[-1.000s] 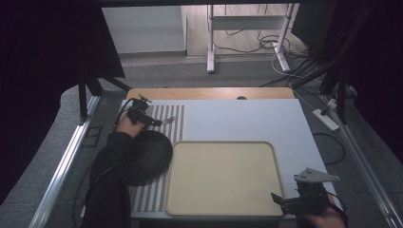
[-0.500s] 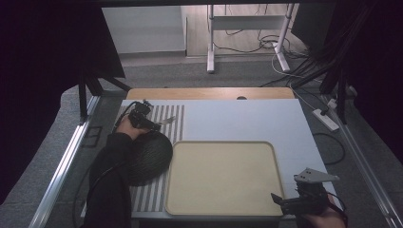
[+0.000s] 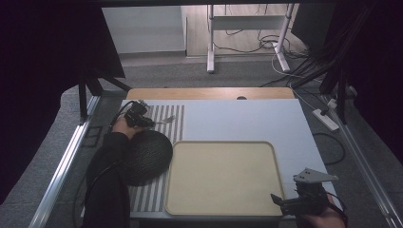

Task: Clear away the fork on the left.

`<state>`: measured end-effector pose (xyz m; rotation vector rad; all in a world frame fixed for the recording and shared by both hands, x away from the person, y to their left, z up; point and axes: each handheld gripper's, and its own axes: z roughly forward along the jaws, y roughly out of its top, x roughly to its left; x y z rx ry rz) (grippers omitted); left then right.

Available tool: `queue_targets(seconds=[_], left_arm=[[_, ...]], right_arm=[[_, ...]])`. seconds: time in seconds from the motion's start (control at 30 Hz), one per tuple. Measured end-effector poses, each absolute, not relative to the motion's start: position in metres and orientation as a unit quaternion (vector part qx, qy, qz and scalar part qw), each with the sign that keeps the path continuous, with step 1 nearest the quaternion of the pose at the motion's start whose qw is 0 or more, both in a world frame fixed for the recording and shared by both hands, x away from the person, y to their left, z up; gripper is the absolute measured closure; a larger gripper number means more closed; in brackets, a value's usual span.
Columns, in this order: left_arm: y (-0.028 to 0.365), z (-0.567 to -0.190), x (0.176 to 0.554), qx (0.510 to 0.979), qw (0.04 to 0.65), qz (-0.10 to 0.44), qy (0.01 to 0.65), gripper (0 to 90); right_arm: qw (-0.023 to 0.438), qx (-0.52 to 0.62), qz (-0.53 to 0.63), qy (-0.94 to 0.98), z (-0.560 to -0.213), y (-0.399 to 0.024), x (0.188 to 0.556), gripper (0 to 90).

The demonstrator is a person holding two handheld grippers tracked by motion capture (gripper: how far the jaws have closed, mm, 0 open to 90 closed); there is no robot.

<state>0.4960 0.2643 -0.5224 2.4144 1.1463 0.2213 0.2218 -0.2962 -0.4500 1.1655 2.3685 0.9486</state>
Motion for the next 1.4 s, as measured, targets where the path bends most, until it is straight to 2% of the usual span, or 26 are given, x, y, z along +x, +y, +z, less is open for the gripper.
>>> queue_targets(seconds=[0.1,0.23,0.5,0.87,1.03,1.4], left_arm=[[0.267,-0.522,0.496,0.883,0.233,0.061,0.403,80.4],[0.267,-0.522,0.493,0.887,0.229,0.07,0.394,85.3],[0.267,-0.519,0.495,0.895,0.208,0.078,0.388,85.4],[0.292,-0.502,0.487,0.894,0.173,0.111,0.399,85.3],[0.302,-0.493,0.479,0.884,0.184,0.089,0.42,85.3],[0.289,-0.483,0.457,0.877,0.22,0.058,0.424,85.2]], right_arm=[[0.168,0.409,0.332,0.833,-0.45,-0.296,0.222,0.0],[0.168,0.409,0.332,0.833,-0.45,-0.296,0.221,0.0],[0.168,0.41,0.332,0.833,-0.45,-0.296,0.222,0.0],[0.168,0.409,0.332,0.833,-0.45,-0.296,0.222,0.0],[0.169,0.409,0.331,0.833,-0.45,-0.296,0.222,0.0],[0.172,0.408,0.327,0.835,-0.45,-0.295,0.221,0.0]])
